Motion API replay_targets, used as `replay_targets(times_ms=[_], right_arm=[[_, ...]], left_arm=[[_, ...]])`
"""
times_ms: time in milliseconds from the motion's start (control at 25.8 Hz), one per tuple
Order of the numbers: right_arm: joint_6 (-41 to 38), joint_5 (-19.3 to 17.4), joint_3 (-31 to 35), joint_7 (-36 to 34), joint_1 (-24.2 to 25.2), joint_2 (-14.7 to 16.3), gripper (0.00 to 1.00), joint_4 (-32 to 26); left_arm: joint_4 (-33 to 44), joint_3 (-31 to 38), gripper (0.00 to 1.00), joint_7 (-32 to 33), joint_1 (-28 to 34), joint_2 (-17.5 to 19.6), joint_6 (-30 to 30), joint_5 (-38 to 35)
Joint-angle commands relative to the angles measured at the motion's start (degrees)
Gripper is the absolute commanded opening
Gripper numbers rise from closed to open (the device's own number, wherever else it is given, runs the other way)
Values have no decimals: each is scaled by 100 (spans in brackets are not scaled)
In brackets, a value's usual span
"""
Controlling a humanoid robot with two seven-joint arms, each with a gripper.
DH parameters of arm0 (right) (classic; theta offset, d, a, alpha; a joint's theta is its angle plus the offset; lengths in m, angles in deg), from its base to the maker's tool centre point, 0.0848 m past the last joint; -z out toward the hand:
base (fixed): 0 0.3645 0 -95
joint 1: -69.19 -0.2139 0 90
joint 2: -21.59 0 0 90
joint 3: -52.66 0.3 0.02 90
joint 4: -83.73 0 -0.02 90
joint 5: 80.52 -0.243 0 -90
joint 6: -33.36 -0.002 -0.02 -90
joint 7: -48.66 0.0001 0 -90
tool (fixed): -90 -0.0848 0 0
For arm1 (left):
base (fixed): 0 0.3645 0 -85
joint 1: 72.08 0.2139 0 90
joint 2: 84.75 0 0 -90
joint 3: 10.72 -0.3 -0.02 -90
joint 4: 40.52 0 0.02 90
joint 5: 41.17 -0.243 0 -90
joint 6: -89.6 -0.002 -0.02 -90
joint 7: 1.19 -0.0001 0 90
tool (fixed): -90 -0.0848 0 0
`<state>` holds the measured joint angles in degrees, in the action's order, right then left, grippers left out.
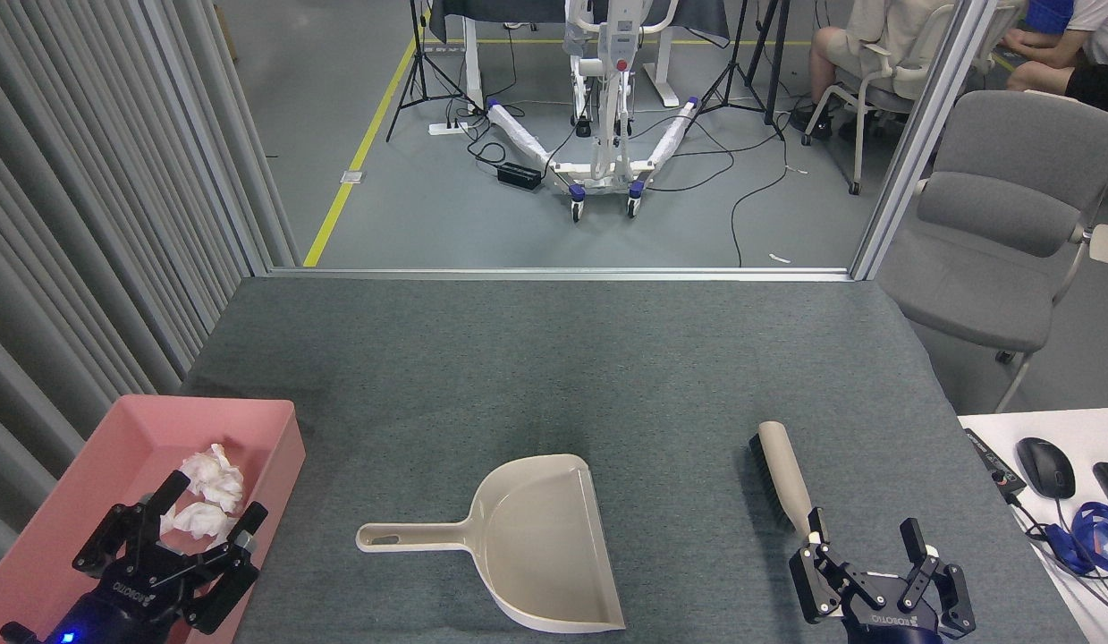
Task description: Sweep and dump garbage into bin
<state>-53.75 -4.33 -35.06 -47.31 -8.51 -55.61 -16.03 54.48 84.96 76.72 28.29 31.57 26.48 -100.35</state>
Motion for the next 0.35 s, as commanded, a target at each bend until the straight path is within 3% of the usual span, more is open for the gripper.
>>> replay_targets(times_ms=[0,194,310], right_arm=[[-8,2,0,8,9,-5,98,0],[1,-7,0,8,0,4,98,0],[1,-7,0,0,0,4,98,0]], left_arm=[[28,29,100,-13,61,-4,475,82],[-51,161,100,14,9,23,511,83],[-227,759,100,14,52,-39,493,100]])
